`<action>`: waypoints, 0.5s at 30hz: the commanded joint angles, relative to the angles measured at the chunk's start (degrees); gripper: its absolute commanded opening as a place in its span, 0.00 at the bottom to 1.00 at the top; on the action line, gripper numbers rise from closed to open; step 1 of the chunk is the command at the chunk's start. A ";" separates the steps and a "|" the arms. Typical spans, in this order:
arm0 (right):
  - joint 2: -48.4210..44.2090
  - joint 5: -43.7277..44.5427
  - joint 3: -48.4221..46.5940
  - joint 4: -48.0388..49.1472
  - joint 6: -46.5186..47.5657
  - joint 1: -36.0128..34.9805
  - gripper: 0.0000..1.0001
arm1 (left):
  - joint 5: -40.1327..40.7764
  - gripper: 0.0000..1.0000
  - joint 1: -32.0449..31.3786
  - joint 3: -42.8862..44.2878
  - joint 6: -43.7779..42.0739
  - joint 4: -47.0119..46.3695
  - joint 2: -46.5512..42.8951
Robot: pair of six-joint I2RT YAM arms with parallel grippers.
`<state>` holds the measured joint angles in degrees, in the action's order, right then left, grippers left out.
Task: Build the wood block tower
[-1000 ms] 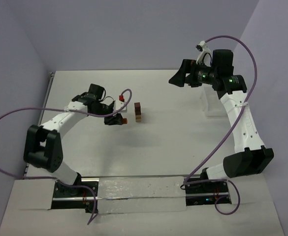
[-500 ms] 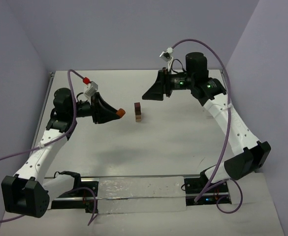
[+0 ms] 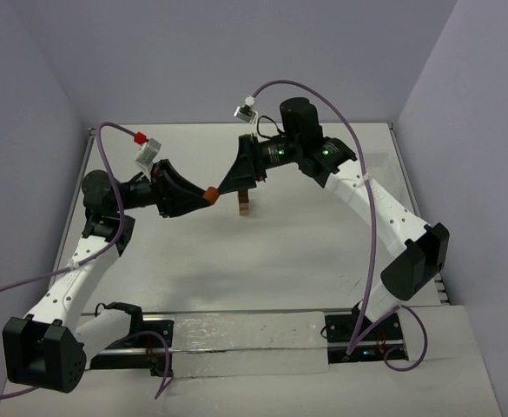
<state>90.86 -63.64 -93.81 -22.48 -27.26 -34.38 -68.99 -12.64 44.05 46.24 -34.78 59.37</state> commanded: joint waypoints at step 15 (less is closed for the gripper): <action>2.22 4.28 -7.00 -5.45 5.46 -3.80 0.71 | 1.05 0.11 0.06 -0.17 1.10 -3.60 -0.38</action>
<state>94.41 -61.35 -97.30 -25.21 -26.01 -36.95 -68.64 -12.64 43.70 47.59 -36.29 59.37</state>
